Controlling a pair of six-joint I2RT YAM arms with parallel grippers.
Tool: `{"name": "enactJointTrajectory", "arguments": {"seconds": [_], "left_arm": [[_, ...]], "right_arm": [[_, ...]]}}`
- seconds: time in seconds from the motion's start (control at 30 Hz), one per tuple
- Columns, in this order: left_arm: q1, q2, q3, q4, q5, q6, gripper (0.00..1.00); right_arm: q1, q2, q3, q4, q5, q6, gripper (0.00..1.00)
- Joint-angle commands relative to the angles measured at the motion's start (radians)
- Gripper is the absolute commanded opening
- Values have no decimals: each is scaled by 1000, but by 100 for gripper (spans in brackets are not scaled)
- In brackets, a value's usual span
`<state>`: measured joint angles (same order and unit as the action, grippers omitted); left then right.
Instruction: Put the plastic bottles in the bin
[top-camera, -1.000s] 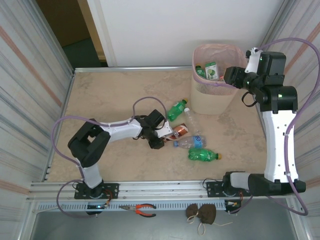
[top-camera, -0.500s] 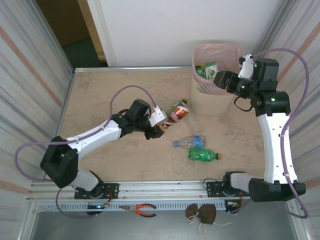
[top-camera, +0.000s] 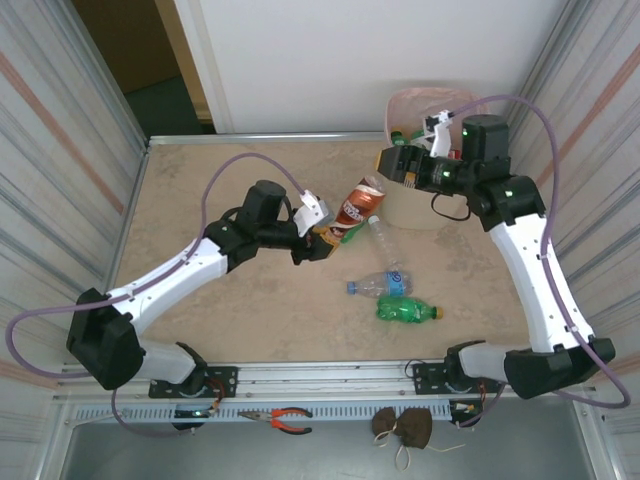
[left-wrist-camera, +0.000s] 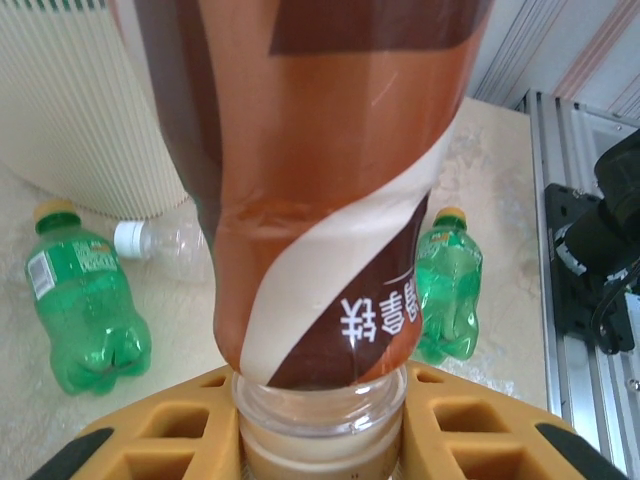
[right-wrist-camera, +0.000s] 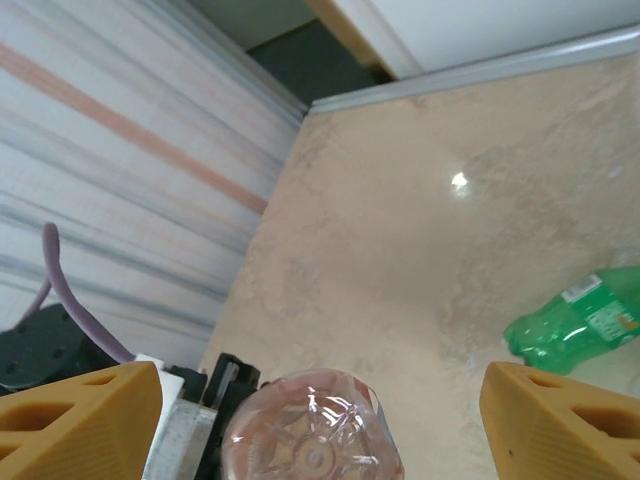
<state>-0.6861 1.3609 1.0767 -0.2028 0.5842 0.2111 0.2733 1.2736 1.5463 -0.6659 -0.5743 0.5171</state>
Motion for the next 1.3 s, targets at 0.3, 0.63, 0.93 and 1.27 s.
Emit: {"name": "enactJointTrajectory", "arguments": {"seconds": [0.3,0.63,0.93,1.27], "left_arm": [[17,-10,66,54,62,-47,21],[23,-6,84,58,62,-74,22],[42,-51,56,103,47,-117,53],[66,-126,19,108,28,-127,60]], "right_arm": [[105,73,18,10,61,-4,78],[119,92,41,3,91,0,63],[97,80,111,-12,156,-20,54],[-123,85,263,-1,201,-57,51]]}}
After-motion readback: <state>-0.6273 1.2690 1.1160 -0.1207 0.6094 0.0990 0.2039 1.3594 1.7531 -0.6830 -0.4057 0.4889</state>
